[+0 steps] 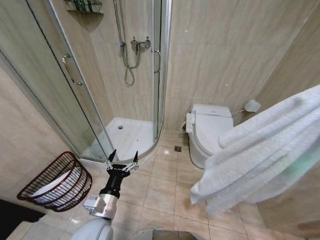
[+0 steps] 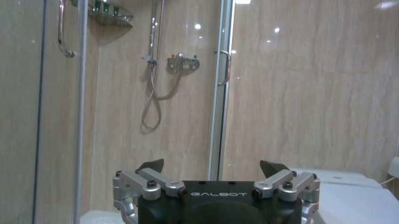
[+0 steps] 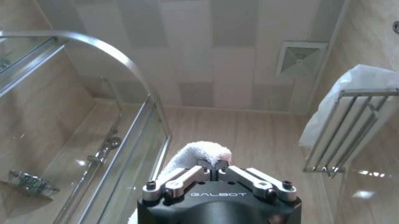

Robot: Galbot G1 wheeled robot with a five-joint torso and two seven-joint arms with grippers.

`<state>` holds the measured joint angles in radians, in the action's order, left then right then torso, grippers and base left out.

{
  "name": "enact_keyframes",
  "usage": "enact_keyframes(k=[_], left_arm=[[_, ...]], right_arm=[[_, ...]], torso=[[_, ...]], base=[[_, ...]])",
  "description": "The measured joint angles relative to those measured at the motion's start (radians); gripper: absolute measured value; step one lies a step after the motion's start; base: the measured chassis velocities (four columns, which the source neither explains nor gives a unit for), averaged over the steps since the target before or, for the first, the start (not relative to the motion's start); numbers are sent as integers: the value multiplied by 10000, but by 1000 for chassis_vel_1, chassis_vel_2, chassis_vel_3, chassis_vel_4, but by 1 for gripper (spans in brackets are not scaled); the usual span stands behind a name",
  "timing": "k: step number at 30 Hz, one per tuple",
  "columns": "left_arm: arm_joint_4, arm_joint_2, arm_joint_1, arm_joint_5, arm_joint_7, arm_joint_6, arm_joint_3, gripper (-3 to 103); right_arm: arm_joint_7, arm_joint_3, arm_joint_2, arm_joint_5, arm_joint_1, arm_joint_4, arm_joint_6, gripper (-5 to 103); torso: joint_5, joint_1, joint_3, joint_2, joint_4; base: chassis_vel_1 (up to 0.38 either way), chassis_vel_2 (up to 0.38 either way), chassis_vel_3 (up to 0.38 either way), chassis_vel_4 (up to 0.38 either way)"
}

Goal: Discard the used towel into the hamper.

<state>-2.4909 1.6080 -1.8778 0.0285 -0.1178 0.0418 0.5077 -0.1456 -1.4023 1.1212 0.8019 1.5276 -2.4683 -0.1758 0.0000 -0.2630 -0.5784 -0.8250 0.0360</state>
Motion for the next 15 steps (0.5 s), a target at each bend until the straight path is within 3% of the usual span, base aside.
enact_keyframes(k=[15], left_arm=[[0,0,0,0,-1,0,0,100]], right_arm=[[7,101,130,-193,-59,-71,-6,2]], torso=[[-1,-281,-358,-642,-1]], base=[[0,0,0,0]])
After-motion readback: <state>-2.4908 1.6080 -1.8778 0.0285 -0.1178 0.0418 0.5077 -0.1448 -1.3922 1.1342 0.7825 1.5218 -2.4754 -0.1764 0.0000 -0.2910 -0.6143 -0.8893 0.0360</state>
